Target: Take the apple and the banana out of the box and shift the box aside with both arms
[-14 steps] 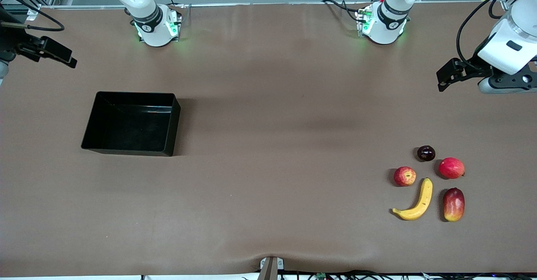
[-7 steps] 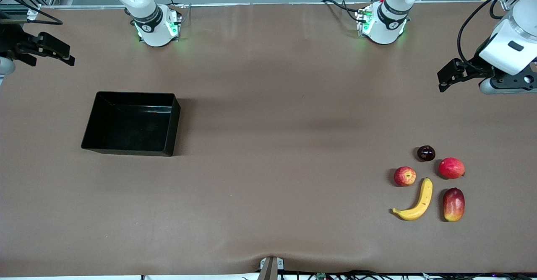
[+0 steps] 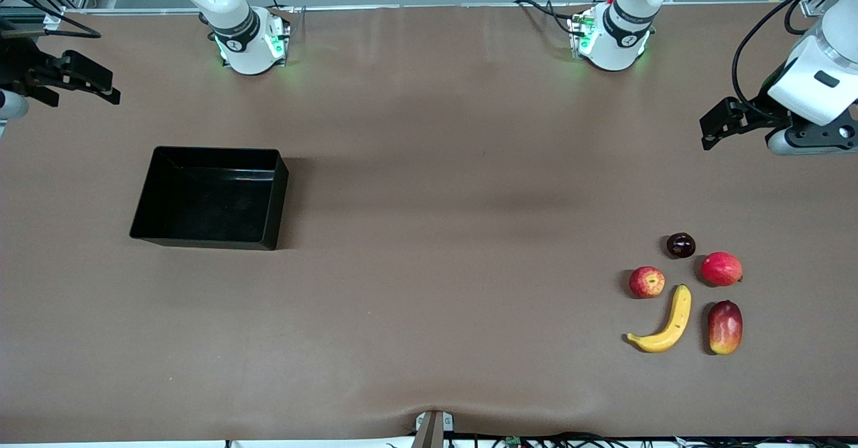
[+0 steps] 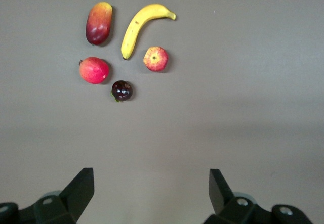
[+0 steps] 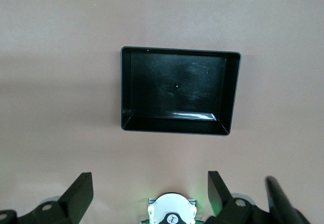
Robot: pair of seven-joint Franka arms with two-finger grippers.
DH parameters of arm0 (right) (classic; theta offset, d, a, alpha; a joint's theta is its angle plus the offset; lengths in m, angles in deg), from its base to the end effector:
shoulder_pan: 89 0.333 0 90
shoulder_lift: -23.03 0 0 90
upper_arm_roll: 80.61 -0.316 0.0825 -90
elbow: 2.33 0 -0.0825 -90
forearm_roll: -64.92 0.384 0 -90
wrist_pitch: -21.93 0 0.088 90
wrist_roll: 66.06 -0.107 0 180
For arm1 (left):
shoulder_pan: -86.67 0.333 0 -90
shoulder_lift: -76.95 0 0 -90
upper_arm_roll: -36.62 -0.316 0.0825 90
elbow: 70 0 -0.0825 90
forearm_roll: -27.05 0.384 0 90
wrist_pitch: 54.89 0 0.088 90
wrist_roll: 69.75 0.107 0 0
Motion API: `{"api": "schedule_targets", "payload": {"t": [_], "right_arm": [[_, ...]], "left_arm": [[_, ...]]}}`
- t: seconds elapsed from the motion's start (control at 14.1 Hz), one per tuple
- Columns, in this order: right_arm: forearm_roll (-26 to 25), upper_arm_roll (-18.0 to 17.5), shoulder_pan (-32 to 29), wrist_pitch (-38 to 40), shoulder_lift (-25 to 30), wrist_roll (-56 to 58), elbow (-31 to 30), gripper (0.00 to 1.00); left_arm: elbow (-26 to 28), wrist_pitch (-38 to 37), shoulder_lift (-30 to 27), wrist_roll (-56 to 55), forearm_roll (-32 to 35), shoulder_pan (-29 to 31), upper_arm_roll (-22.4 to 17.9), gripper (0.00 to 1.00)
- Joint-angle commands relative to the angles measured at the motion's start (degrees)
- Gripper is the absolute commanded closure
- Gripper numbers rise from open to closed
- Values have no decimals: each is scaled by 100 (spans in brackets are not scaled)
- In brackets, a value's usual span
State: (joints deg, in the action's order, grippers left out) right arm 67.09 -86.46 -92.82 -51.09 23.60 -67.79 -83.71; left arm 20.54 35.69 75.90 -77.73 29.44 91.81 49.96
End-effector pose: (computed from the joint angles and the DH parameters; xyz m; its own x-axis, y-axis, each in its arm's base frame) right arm 0.5174 0.0235 0.6747 0.9905 0.0158 -0.1364 0.0115 -0.9994 -0.0323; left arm 0.5449 -0.0753 0.6309 0.9997 -0.0044 0.0247 -0.0033 -0.9991 -0.0429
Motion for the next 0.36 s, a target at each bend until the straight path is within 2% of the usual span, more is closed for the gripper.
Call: {"api": "schedule_targets", "payload": {"t": [0.0, 0.28], "right_arm": [[-85, -30, -22, -36, 181, 68, -159, 0], [-85, -30, -40, -27, 181, 68, -159, 0]], "left_arm": [[-98, -181, -27, 42, -177, 58, 37, 0], [-107, -181, -18, -1, -187, 58, 46, 0]]}}
